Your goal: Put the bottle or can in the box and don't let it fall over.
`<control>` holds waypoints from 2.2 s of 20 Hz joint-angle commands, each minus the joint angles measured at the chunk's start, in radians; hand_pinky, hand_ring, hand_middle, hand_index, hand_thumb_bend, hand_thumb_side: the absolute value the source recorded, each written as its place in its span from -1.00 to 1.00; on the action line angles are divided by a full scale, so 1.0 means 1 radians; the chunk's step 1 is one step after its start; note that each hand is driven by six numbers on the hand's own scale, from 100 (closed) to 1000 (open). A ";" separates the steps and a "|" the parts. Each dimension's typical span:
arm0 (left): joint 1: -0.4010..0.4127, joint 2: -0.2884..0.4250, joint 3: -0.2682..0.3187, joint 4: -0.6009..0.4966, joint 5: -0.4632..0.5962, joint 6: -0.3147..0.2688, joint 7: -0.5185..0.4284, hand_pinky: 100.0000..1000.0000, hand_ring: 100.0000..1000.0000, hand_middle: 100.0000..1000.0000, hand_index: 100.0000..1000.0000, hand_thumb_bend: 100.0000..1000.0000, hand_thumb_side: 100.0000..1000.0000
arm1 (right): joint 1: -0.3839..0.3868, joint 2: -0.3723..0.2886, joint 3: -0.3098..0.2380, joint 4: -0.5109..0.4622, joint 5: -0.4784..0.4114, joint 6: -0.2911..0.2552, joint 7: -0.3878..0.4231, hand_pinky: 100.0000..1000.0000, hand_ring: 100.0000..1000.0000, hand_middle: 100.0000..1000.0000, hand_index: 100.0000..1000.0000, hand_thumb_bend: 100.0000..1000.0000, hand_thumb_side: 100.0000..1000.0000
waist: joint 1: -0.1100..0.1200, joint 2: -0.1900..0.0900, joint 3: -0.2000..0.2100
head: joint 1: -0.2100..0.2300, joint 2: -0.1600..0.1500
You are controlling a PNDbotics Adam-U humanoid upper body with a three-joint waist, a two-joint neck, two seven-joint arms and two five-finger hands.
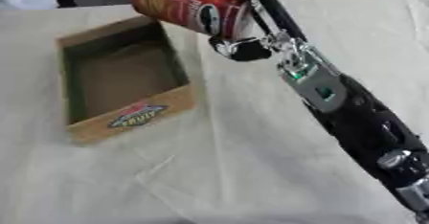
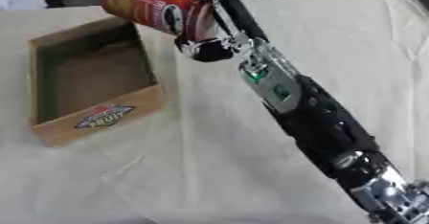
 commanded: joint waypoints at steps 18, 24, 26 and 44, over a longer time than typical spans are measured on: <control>-0.022 0.011 0.035 -0.074 0.010 0.011 0.025 0.52 0.66 0.44 0.40 -0.18 0.22 | -0.089 0.059 0.032 0.134 0.045 -0.068 0.057 0.05 0.39 0.26 0.25 -0.86 -1.00 | -0.014 0.001 0.061 | -0.067 -0.036; -0.026 0.010 0.040 -0.082 0.009 0.017 0.028 0.52 0.66 0.44 0.40 -0.18 0.22 | -0.107 0.069 0.034 0.149 0.012 -0.102 0.103 0.46 0.70 0.48 0.49 -0.33 -1.00 | -0.015 0.005 0.070 | -0.083 -0.040; -0.026 0.010 0.041 -0.083 0.009 0.018 0.029 0.52 0.66 0.44 0.40 -0.18 0.22 | -0.109 0.068 0.034 0.144 0.009 -0.119 0.113 0.59 0.81 0.60 0.63 0.12 -0.88 | -0.015 0.005 0.070 | -0.086 -0.039; -0.007 0.020 0.054 -0.084 0.009 0.025 0.047 0.52 0.66 0.44 0.41 -0.17 0.21 | -0.068 0.009 -0.020 0.005 -0.037 -0.069 0.042 0.74 0.93 0.72 0.76 0.33 -0.50 | 0.001 -0.011 0.030 | -0.046 -0.018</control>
